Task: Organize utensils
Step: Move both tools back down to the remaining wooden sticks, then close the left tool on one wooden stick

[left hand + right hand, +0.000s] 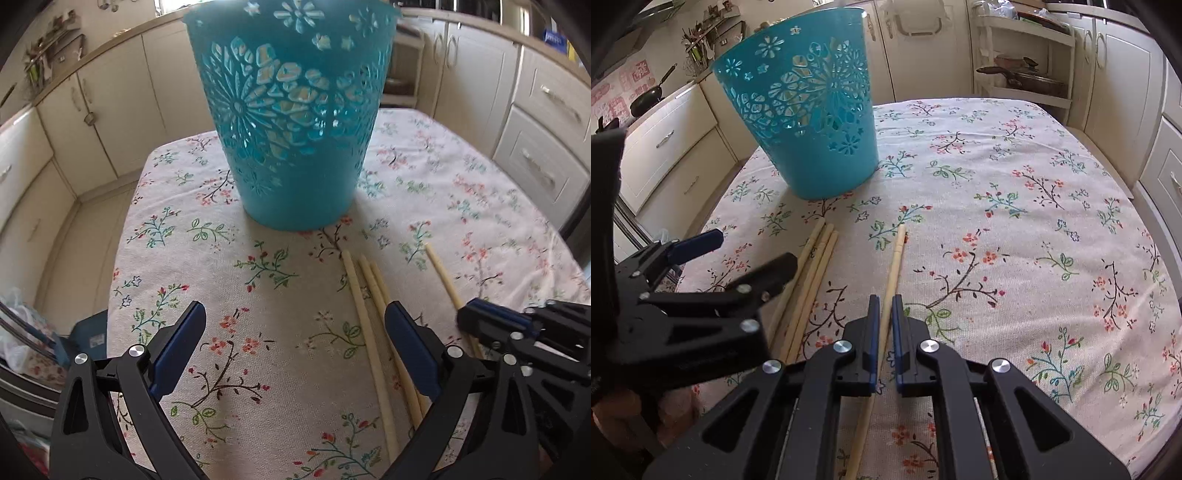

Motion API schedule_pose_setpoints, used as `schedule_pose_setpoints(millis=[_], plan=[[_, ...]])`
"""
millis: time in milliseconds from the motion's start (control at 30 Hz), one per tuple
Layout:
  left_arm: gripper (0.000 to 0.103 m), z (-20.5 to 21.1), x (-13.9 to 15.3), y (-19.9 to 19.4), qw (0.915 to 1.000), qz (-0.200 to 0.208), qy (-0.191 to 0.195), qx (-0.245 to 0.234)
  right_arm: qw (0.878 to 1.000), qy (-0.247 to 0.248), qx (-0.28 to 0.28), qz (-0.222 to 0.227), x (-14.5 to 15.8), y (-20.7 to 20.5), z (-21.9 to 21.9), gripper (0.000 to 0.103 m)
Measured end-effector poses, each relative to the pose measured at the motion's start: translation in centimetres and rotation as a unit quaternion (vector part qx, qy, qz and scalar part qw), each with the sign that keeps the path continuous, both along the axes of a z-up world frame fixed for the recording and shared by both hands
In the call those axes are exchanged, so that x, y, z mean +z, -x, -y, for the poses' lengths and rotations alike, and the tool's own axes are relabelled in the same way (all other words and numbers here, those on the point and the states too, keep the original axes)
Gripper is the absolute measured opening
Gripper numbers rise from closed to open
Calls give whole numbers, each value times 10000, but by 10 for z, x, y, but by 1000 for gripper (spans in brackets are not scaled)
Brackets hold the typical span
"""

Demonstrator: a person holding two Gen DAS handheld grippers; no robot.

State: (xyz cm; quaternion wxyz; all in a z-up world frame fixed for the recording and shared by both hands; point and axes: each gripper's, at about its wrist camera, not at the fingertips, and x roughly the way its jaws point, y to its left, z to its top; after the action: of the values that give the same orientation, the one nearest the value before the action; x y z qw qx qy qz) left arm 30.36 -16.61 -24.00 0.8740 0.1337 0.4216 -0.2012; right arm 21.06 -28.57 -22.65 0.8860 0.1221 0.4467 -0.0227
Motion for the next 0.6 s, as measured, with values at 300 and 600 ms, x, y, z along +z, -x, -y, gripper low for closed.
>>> schedule_pose_setpoints(millis=[300,600], plan=[[93,0,-9,-16,9990,-336,-163,251,9997,-152,-120,139,5,-2,7,20],[58,-10,-3,-15,9986,-188,80,493,9995,157,265,50,1,-15,-4,8]])
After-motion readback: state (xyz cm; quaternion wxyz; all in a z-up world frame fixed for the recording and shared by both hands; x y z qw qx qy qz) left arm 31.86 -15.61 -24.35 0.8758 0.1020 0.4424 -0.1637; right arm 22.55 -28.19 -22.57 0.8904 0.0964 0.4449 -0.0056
